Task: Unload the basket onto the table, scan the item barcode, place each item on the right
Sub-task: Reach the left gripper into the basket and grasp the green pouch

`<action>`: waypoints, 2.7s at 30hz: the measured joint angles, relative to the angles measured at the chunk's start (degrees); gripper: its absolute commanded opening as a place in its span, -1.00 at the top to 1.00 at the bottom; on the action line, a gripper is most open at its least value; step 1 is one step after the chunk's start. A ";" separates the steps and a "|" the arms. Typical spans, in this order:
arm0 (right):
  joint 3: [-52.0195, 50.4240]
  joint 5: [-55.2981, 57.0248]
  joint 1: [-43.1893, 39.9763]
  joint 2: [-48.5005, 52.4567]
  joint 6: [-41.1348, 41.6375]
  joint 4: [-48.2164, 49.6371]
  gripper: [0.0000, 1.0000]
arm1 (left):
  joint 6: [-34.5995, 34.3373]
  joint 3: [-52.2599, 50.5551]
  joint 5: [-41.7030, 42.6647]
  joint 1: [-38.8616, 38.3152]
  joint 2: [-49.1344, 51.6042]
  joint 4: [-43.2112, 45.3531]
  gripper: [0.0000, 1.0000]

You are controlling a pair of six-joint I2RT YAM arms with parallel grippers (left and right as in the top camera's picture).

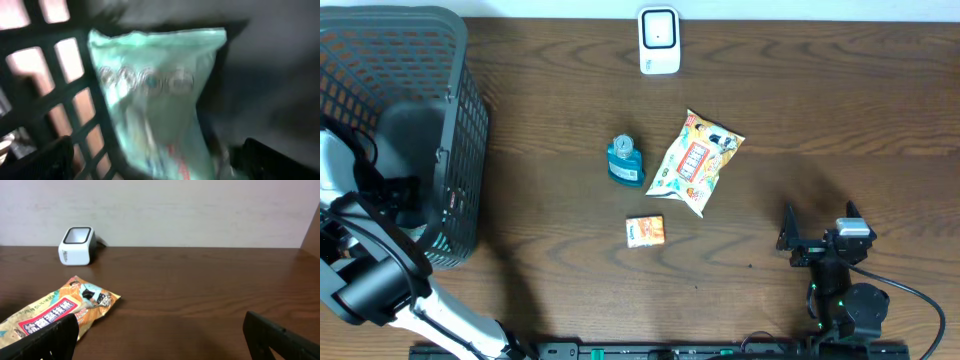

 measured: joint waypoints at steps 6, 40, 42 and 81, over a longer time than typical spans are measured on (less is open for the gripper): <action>0.00 0.02 0.00 0.00 0.00 0.02 -0.99 | -0.22 -5.95 -0.24 0.11 -0.20 6.75 -0.77; 0.00 0.02 0.00 0.00 0.00 0.00 -0.98 | -1.33 3.34 0.46 0.22 -41.77 8.26 -0.89; 0.00 0.00 0.00 0.00 0.00 0.00 -0.99 | -1.18 3.39 -0.57 0.22 -43.52 8.11 -0.98; 0.00 0.00 0.00 0.00 0.00 0.00 -0.98 | -1.88 -18.25 -3.43 0.22 -8.07 16.59 0.53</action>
